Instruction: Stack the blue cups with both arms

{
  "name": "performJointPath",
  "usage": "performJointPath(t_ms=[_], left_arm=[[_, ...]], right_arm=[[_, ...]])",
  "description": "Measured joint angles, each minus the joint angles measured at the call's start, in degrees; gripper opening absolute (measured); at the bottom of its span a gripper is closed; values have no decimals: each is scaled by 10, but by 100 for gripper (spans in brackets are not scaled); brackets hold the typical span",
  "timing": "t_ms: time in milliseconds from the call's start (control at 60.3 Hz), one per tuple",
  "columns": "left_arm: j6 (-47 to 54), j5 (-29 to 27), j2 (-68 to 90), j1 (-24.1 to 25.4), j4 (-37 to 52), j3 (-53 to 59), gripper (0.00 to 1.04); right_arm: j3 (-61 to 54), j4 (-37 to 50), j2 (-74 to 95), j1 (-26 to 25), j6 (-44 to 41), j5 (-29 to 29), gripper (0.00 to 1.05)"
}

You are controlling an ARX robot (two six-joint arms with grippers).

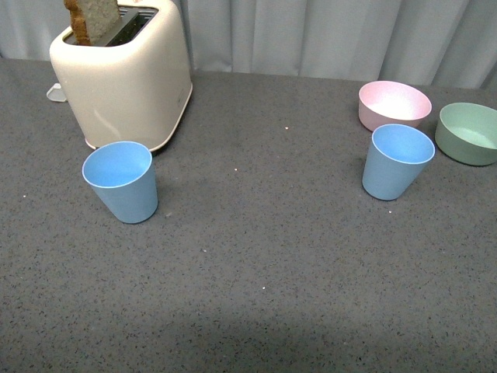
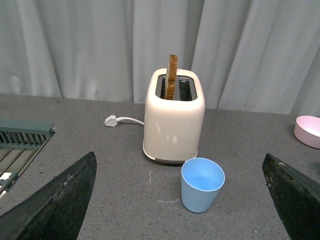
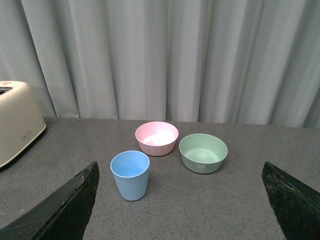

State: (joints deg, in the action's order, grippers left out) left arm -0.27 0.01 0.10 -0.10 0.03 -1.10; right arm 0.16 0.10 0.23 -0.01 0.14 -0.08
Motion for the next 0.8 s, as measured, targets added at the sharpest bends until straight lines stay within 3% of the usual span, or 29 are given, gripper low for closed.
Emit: performJointPath(t_ms=[796], left_arm=[[0, 0, 0, 0, 0, 0, 98]], right_arm=[[0, 0, 0, 0, 0, 0, 95]])
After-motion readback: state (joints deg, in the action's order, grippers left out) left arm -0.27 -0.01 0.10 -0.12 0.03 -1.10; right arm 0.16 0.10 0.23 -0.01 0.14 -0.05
